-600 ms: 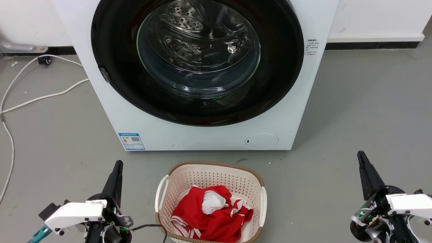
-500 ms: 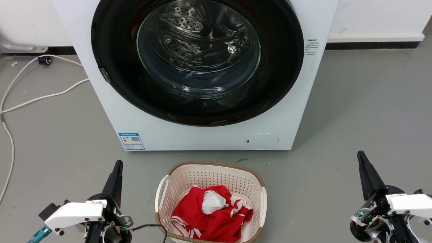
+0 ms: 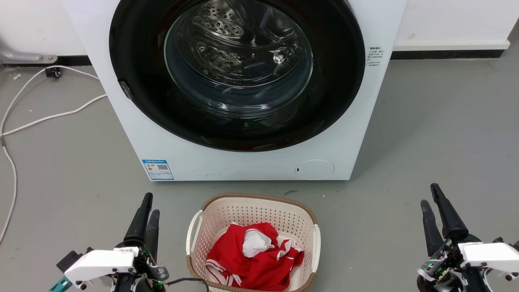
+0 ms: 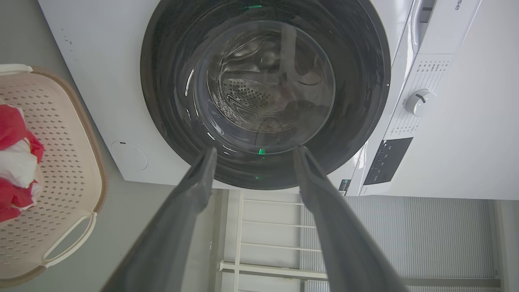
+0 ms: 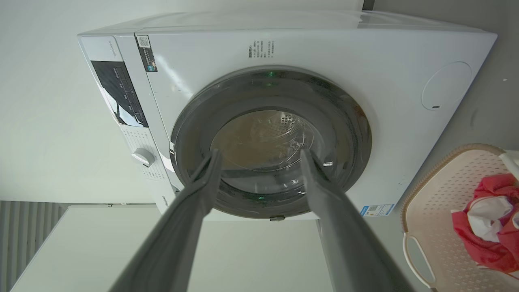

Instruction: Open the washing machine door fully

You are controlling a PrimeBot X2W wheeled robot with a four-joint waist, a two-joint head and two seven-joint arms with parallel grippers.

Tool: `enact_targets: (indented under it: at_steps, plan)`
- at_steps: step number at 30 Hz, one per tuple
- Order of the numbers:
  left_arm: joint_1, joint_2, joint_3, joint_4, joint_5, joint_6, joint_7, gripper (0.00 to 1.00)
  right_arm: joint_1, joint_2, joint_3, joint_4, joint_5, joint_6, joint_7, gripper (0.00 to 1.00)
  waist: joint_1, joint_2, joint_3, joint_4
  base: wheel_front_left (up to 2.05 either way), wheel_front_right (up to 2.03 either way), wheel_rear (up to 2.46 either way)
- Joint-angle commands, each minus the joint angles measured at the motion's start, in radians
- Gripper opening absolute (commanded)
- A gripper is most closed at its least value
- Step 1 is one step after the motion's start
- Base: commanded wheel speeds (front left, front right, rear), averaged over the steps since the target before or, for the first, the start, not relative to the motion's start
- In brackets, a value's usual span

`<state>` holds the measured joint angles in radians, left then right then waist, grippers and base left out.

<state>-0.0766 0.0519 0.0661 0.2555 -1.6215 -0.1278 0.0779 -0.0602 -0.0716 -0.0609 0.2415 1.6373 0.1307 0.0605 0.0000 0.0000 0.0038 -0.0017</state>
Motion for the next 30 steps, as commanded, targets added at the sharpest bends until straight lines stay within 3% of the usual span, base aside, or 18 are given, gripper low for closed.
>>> enact_targets:
  at_steps: [1, 12, 30]
  plan:
    - [-0.027, 0.005, -0.017, -0.033, 0.010, -0.001, -0.016, 1.00, -0.014, -0.002, 0.009, -0.039, -0.011, 0.000, -0.015, 1.00, 0.0000, 0.0000, 0.000, -0.001, 0.00, 0.00, 0.00]
    - [-0.029, 0.007, -0.038, -0.089, 0.086, -0.001, -0.065, 1.00, 0.000, 0.001, 0.022, -0.093, -0.125, 0.000, -0.060, 1.00, 0.0000, 0.0000, 0.000, -0.005, 0.00, 0.00, 0.00]
    - [-0.017, 0.003, -0.024, -0.217, 0.475, -0.002, -0.134, 1.00, 0.025, 0.006, 0.045, -0.215, -0.640, 0.000, -0.126, 1.00, 0.0000, 0.0000, 0.002, -0.010, 0.00, 0.00, 0.00]
